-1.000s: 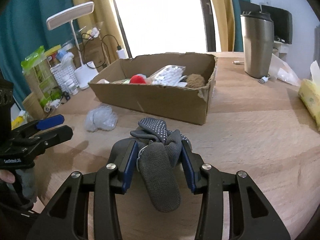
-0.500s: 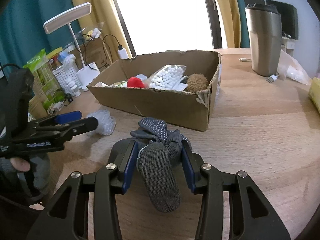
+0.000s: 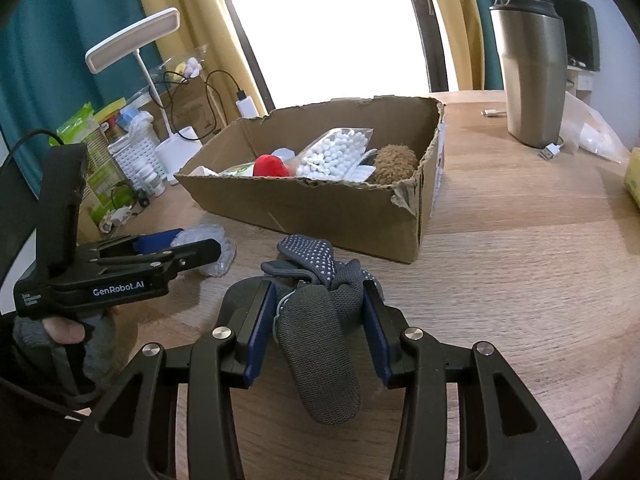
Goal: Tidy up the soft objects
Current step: 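Grasp the bubble-wrap bundles with the left tool while the right tool holds the gloves, then carry the gloves and bubble wrap into the box with both tools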
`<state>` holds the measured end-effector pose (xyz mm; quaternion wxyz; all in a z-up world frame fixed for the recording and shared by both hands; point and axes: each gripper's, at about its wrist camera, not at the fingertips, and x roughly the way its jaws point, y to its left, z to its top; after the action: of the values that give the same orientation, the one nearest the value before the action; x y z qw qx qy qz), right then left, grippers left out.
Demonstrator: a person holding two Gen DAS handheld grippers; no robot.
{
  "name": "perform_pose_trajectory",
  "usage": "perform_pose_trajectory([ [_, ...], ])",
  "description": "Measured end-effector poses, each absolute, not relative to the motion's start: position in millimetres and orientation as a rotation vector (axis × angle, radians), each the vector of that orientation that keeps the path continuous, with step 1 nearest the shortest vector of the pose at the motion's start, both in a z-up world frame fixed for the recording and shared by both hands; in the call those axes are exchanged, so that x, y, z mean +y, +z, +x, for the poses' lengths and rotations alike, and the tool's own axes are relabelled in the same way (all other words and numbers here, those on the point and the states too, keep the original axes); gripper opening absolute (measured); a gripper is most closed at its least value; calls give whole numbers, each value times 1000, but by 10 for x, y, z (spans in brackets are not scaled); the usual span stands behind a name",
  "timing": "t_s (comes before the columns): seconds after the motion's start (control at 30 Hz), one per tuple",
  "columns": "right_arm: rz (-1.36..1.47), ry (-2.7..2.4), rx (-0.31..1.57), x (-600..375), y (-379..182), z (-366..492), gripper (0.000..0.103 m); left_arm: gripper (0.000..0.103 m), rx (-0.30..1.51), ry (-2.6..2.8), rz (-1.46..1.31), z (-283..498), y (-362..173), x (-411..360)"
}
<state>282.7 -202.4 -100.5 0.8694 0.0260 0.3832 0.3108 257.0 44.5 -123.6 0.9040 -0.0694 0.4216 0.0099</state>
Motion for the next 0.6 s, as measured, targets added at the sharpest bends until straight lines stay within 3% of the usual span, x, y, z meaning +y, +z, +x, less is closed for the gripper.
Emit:
perform_pose_trajectory([
  [0.6,2,628,760,-2003,-869,2726,46,64,787,-75,-154,2307,-967,412],
])
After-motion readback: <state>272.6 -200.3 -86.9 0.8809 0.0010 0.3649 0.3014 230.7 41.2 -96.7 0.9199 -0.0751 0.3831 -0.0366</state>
